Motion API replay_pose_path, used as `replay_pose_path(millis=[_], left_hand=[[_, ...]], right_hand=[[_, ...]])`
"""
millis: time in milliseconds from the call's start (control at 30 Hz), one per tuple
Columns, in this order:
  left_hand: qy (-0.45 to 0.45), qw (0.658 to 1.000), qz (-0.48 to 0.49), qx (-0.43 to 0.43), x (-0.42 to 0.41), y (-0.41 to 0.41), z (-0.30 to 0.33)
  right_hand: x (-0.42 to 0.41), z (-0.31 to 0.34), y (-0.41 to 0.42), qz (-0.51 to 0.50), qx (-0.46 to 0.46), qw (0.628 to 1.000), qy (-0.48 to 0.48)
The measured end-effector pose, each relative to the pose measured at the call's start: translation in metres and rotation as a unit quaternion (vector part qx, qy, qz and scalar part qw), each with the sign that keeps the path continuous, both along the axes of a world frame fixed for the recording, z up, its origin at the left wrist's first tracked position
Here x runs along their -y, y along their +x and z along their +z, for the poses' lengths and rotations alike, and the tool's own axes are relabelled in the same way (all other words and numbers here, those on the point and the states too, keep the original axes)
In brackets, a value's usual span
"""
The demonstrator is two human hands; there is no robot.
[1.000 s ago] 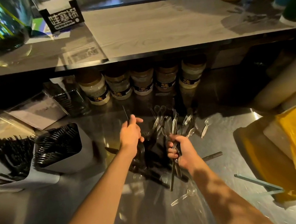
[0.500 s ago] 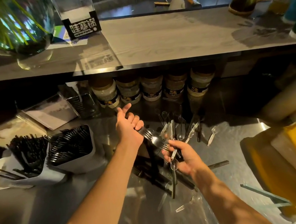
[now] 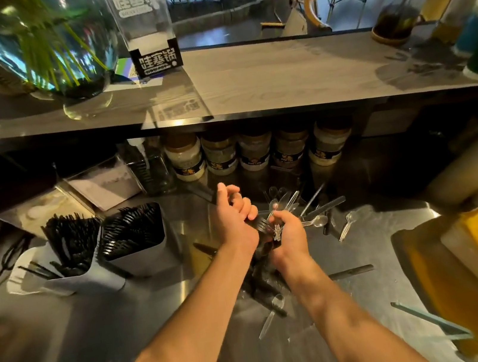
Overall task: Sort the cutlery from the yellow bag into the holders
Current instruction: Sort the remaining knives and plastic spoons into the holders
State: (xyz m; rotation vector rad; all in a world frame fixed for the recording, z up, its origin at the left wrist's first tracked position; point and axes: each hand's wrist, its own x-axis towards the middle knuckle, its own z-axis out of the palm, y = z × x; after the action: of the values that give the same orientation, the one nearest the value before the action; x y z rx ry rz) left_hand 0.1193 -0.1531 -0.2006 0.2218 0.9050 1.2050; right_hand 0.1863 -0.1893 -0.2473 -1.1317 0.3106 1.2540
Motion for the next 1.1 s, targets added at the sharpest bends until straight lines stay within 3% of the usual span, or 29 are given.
replay_pose_path(millis=[167,367,467,600,833,1100], left_hand=[[0.030,0.999,-0.014,-0.039,0.020,-0.004,0.004],[0.015,1.000,0.021,-0.009,0.023,-0.033,0.024],[0.001,0.993,-0.024,-0.112,0.023,-0.046,0.028],[-0.008,0.948,-0.139,-0.286,0.038,-0.051,0.026],[0.004,0.939,-0.160,-0.304,0.062,-0.056,0.033],[0.036,0.942,-0.131,-0.307,0.066,-0.116,0.034]], right_hand=[[0.009,0.022,-0.005,-0.029,0.030,0.998,-0.046],[0.040,0.038,-0.004,0.060,0.002,0.996,0.073],[0.057,0.040,0.005,0.159,0.001,0.978,0.136],[0.074,0.044,0.013,0.277,0.002,0.937,0.212],[0.068,0.054,0.006,0.374,0.011,0.903,0.212],[0.047,0.062,-0.048,0.455,0.042,0.870,0.186]])
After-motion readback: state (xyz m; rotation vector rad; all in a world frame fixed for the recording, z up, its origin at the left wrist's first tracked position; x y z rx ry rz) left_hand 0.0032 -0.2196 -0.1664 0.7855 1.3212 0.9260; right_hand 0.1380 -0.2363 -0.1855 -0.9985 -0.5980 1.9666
